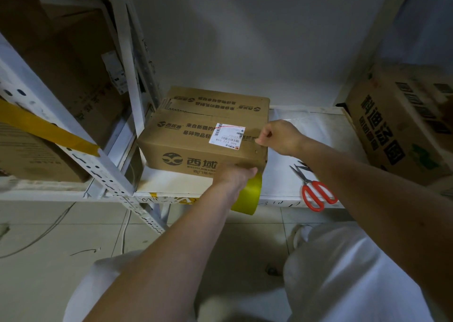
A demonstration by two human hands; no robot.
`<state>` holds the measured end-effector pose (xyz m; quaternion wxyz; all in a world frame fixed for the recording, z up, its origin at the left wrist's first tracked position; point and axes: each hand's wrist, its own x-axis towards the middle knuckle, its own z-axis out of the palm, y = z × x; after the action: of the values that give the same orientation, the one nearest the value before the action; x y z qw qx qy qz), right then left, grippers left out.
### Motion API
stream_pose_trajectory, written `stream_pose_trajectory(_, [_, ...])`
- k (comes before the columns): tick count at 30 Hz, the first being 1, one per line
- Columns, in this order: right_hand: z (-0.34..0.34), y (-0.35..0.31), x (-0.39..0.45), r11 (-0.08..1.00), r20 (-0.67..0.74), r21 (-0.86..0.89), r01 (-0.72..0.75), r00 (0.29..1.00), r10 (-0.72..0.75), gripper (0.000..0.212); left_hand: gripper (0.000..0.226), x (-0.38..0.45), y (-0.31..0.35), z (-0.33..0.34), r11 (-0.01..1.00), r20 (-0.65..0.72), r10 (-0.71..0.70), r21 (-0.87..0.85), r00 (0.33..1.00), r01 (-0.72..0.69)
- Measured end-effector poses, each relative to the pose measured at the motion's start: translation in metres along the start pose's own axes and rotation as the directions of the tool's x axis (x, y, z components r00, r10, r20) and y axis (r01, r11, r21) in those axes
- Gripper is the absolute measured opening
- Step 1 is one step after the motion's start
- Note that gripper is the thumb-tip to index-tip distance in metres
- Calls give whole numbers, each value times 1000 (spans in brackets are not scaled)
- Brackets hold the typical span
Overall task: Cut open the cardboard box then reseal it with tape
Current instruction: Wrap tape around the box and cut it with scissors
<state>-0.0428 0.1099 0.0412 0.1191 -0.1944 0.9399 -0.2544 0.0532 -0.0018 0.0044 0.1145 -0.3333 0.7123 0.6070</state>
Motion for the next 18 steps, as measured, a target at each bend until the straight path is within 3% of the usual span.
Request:
stream_pose_trajectory(5, [5, 5, 6, 1000, 2, -27, -2, 1000, 2, 15, 51, 6, -1, 3, 999, 6, 19, 47, 1000, -19])
stream_pose_trajectory(10, [8, 8, 9, 997, -17, -76, 4, 1000, -5, 14, 43, 9, -1, 4, 999, -8, 4, 51, 1000, -4])
stream_pose_trajectory(18, [21, 13, 11, 992, -71, -126, -24, 997, 15, 15, 50, 14, -5, 6, 999, 18, -41, 4, 999, 41])
